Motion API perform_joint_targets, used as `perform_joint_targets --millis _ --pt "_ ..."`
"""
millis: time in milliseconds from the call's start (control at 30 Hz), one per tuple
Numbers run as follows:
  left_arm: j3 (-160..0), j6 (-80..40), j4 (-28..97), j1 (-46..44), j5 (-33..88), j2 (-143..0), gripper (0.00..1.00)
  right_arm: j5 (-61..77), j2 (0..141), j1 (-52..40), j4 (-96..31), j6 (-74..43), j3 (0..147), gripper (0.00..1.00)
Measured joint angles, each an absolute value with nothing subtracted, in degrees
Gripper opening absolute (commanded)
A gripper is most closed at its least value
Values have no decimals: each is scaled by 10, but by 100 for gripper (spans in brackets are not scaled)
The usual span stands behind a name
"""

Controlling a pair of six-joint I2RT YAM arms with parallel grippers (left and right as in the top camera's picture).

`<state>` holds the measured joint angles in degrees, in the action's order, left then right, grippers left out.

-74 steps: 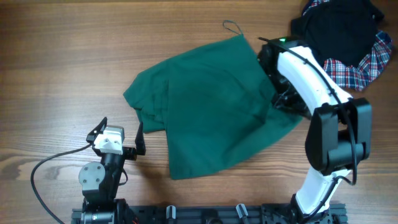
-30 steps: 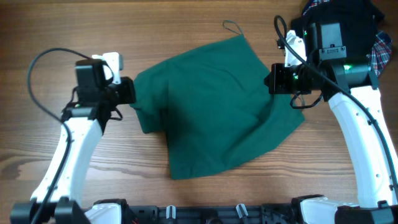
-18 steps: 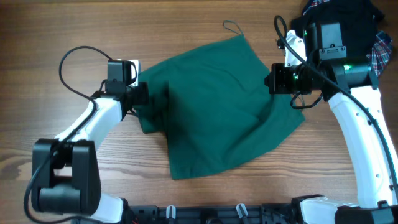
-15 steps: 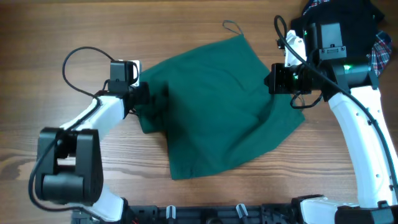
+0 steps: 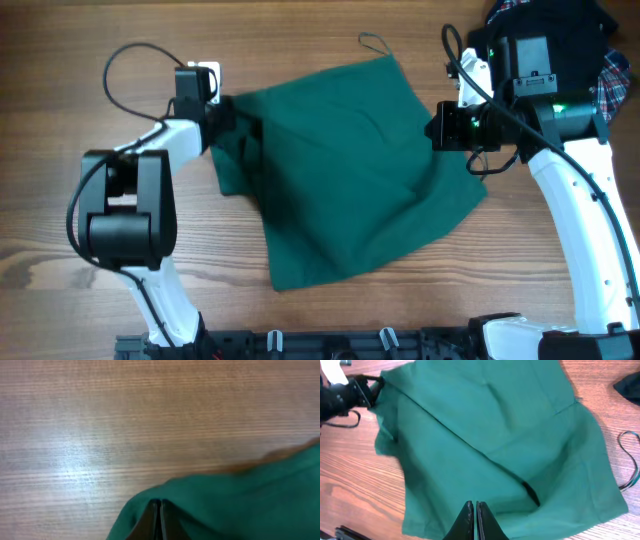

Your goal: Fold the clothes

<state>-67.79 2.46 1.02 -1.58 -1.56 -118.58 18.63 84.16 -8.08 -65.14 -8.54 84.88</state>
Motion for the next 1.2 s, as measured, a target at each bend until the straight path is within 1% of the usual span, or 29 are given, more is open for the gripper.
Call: perform_joint_targets --millis 133,233,467,533,600,667,700,767,800,833,900,967,1067,1133,1200 --pt "-783 65 61 1 -11 -1246 4 186 842 -81 -638 -103 849 4" --pt "-836 88 64 20 -10 -1281 4 186 842 -81 -635 -113 849 4" --pt "-921 92 72 44 10 -1333 4 186 842 -81 -599 -128 849 4" --pt "-949 85 115 44 10 -1336 4 186 842 -81 -560 -130 848 4" --pt "-986 56 148 44 10 -1331 4 187 854 -82 -478 -132 848 4" --pt "-989 39 163 44 19 -1279 4 186 896 -91 -410 -122 849 4" --pt "-991 36 202 44 36 -1235 4 186 930 -99 -372 -114 849 4" --pt "-1009 31 336 39 76 -1114 4 186 1004 -110 -306 -104 848 4" --pt "-1018 29 410 31 88 -1074 4 187 1039 -113 -266 -102 849 4" --pt "-1023 27 469 18 96 -1047 4 187 1070 -117 -253 -95 853 4" --pt "-1004 17 517 -16 90 -1043 4 186 1127 -124 -264 -80 887 4" --pt "-933 -15 522 -68 48 -1063 4 186 1188 -133 -281 -64 961 4" --pt "-808 -87 487 -134 24 -1077 4 179 1238 -137 -318 -39 1075 4" --pt "-760 -115 456 -155 13 -1071 4 178 1257 -137 -323 -32 1111 4" --pt "-673 -157 446 -212 0 -1048 4 178 1277 -137 -319 -31 1122 4"
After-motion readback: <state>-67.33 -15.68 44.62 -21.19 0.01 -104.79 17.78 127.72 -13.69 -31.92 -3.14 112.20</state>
